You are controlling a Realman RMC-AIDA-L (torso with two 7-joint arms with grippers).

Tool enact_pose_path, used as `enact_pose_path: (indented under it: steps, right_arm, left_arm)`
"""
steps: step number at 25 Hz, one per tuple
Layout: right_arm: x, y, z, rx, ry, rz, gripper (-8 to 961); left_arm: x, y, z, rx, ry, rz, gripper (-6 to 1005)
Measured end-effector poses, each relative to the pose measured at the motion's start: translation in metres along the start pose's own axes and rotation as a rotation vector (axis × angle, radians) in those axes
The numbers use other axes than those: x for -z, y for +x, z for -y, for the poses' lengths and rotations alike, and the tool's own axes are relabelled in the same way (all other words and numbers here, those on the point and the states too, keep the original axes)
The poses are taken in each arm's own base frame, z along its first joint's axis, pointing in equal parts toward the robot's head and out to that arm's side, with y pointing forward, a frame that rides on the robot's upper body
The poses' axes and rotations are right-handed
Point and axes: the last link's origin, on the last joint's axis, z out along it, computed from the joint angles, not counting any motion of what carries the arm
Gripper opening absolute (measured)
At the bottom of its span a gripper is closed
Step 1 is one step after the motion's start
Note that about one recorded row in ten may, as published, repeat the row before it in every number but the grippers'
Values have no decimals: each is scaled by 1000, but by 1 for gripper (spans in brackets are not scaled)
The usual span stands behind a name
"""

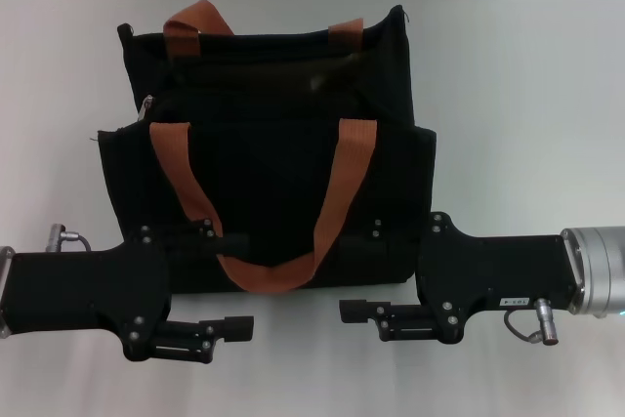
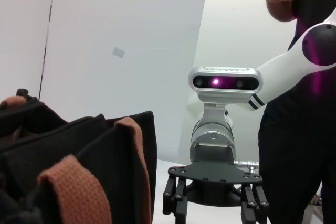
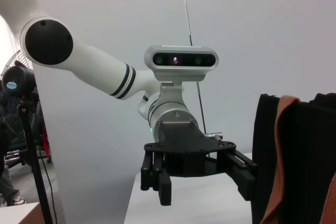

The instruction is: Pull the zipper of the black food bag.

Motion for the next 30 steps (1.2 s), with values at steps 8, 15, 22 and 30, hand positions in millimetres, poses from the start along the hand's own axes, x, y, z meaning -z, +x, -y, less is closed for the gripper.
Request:
enact_pose_path:
  steps: [8, 15, 22, 30]
  right_arm:
    - [0, -1, 1, 2, -1, 1, 636]
    - [0, -1, 1, 3, 0, 0, 635]
    - [-1, -1, 2, 4, 4, -3, 635]
    - [-1, 0, 1, 1, 1, 1, 635]
  left_arm:
    - [1, 0, 0, -1, -3, 3, 823]
    - [2, 1, -1, -4, -7, 3, 819]
    - [-3, 13, -4, -44, -25, -96, 815]
    - [6, 38, 3, -147, 142, -358, 811]
